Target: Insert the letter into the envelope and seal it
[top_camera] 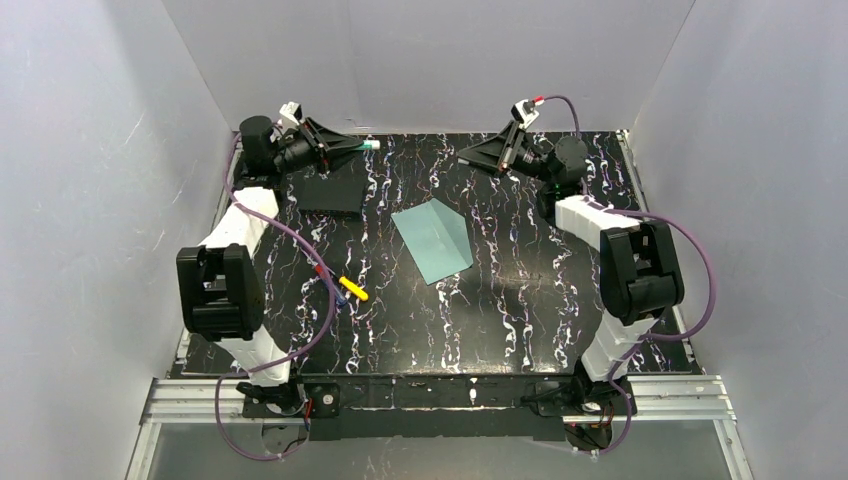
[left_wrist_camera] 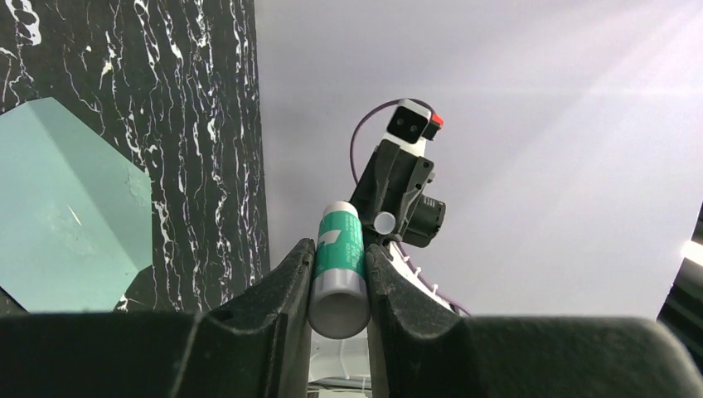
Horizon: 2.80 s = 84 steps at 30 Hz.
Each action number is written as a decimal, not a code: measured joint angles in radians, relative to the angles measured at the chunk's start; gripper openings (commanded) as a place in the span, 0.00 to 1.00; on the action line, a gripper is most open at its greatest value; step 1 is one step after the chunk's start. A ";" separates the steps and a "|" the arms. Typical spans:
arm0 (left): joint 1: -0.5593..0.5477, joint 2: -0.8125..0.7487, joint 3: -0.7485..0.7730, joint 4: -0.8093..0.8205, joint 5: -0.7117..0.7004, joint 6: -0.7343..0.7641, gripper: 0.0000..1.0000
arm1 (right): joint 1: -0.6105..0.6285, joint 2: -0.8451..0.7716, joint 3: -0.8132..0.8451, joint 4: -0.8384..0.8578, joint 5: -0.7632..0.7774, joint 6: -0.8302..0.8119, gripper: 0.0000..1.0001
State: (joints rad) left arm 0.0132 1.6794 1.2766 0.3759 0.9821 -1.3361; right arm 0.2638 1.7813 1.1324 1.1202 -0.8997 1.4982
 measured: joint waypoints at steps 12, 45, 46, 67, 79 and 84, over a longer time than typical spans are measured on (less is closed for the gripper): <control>-0.029 -0.012 -0.052 -0.101 -0.038 0.141 0.00 | 0.269 -0.002 0.327 -1.301 0.451 -1.028 0.01; -0.065 -0.115 -0.090 -0.769 -0.264 0.694 0.00 | 0.412 -0.165 -0.187 -1.789 1.109 -1.033 0.57; -0.065 -0.115 -0.090 -0.769 -0.264 0.694 0.00 | 0.412 -0.165 -0.187 -1.785 1.108 -1.030 0.60; -0.275 -0.055 0.024 -0.865 -0.183 0.790 0.00 | 0.460 -0.410 0.032 -1.598 0.752 -1.275 0.88; -0.346 -0.027 0.075 -0.887 -0.043 0.827 0.00 | 0.504 -0.314 0.126 -1.490 0.581 -1.441 0.80; -0.349 -0.027 0.075 -0.892 -0.019 0.849 0.00 | 0.505 -0.280 0.141 -1.487 0.578 -1.466 0.62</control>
State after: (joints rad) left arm -0.3363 1.6524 1.3514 -0.5159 0.9634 -0.4870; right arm 0.7692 1.5009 1.2736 -0.3668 -0.3214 0.0322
